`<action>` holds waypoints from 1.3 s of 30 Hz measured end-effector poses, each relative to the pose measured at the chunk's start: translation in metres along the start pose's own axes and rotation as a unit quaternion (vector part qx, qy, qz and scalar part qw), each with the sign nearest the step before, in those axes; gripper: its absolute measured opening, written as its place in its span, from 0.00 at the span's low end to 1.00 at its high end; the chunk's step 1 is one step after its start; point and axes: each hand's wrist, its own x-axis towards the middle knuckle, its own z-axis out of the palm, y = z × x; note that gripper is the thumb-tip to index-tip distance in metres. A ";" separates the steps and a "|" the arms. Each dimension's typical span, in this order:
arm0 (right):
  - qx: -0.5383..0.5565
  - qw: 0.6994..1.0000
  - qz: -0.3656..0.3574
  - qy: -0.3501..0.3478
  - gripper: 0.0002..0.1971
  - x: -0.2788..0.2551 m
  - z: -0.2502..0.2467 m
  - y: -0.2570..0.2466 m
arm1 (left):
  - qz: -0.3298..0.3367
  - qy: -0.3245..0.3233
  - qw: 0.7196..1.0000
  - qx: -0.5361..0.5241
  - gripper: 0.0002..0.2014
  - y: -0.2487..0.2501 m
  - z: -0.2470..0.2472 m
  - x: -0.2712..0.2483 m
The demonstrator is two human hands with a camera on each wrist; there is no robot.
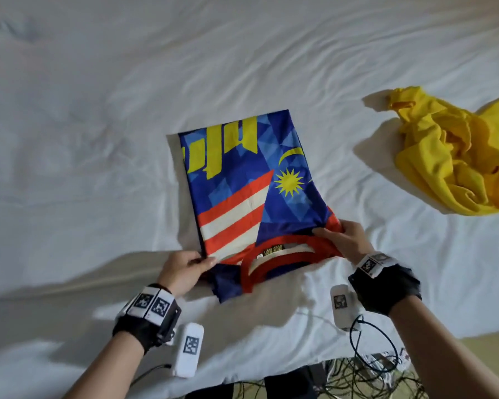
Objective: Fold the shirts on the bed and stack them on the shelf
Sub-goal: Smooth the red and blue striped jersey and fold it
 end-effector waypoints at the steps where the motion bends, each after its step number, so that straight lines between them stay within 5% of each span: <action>1: 0.021 1.000 0.018 -0.005 0.10 -0.003 -0.005 0.001 | -0.004 0.004 0.998 0.064 0.17 0.009 0.001 -0.004; 4: 0.086 0.991 0.094 -0.046 0.17 -0.023 0.001 0.014 | 0.046 0.153 0.953 0.258 0.17 0.055 -0.003 0.006; 6: 0.167 0.976 0.133 -0.033 0.28 -0.032 0.008 0.024 | 0.139 0.216 0.926 0.277 0.17 0.101 0.005 0.021; 8: 0.241 0.957 0.162 -0.010 0.34 -0.035 0.015 0.031 | 0.273 0.160 0.913 0.258 0.15 0.150 0.030 0.042; 10: 0.254 0.952 0.172 0.015 0.32 -0.034 0.022 0.037 | 0.370 0.032 0.875 0.310 0.15 0.195 0.066 0.062; 13: 0.210 0.964 0.157 0.045 0.24 -0.031 0.024 0.040 | 0.432 -0.109 0.737 0.508 0.26 0.239 0.114 0.077; 16: 0.195 0.970 0.141 0.043 0.24 -0.027 0.020 0.043 | 0.397 -0.134 0.597 0.684 0.22 0.257 0.142 0.083; 18: 0.189 0.974 0.123 0.014 0.29 -0.025 0.014 0.043 | 0.389 -0.125 0.555 0.725 0.16 0.260 0.151 0.087; 21: 0.171 0.980 0.098 -0.015 0.14 -0.018 -0.012 0.040 | 0.409 -0.126 0.577 0.696 0.09 0.261 0.154 0.099; 27: 0.042 0.996 0.031 0.072 0.14 0.063 -0.118 0.012 | 0.435 -0.044 0.764 0.475 0.09 0.297 0.160 0.126; 30: 0.058 0.985 -0.007 0.164 0.12 0.101 -0.166 -0.020 | 0.422 0.028 0.822 0.380 0.10 0.323 0.167 0.142; 33: 0.076 0.976 0.060 0.197 0.24 0.103 -0.171 -0.008 | 0.371 0.048 0.839 0.396 0.11 0.331 0.161 0.156; 39: 0.064 0.988 0.113 0.080 0.22 0.041 -0.124 0.022 | 0.331 0.068 0.786 0.517 0.11 0.327 0.128 0.171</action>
